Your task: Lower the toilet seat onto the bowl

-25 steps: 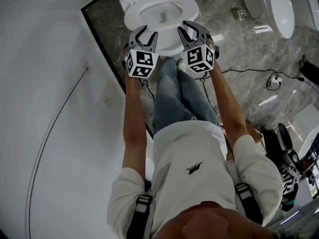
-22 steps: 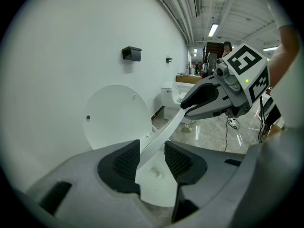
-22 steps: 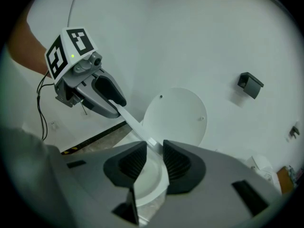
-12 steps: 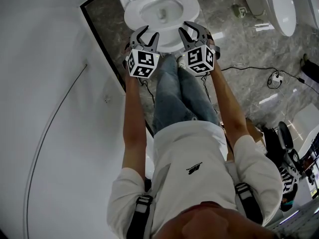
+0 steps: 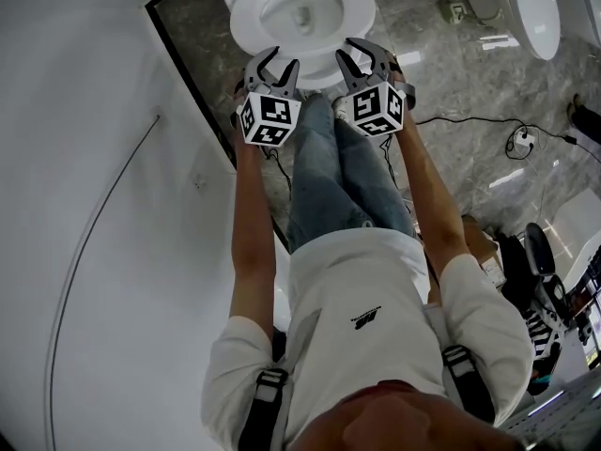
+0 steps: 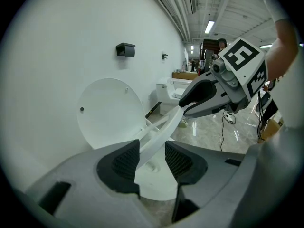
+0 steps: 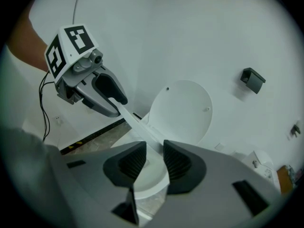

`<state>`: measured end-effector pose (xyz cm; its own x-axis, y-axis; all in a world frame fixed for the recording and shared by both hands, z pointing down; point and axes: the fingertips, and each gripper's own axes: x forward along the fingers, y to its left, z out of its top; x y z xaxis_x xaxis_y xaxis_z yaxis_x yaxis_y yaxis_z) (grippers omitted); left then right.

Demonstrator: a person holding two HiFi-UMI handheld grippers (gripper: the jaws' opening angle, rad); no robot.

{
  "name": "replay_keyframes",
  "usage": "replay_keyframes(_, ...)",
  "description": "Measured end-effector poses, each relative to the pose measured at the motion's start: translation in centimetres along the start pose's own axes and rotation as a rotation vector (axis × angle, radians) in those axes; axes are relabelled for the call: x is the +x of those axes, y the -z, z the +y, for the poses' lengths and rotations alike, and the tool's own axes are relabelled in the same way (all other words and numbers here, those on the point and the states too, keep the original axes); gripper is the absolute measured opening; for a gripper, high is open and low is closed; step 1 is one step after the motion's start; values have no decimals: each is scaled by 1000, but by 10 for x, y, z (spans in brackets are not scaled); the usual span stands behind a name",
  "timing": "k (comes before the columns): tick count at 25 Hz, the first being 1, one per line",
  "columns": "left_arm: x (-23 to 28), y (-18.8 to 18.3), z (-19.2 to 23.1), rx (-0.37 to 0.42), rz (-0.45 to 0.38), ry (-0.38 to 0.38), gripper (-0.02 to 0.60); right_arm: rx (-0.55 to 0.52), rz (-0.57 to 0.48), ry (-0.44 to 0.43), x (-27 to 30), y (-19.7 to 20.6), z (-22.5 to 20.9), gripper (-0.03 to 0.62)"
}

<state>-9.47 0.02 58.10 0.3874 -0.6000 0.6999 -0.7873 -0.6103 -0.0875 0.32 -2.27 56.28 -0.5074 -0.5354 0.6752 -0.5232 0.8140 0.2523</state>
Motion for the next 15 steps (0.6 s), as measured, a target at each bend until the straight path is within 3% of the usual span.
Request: replay_keyframes(15, 4, 18, -23, 7, 26, 33, 176, 5, 45, -22, -3, 24, 16, 120)
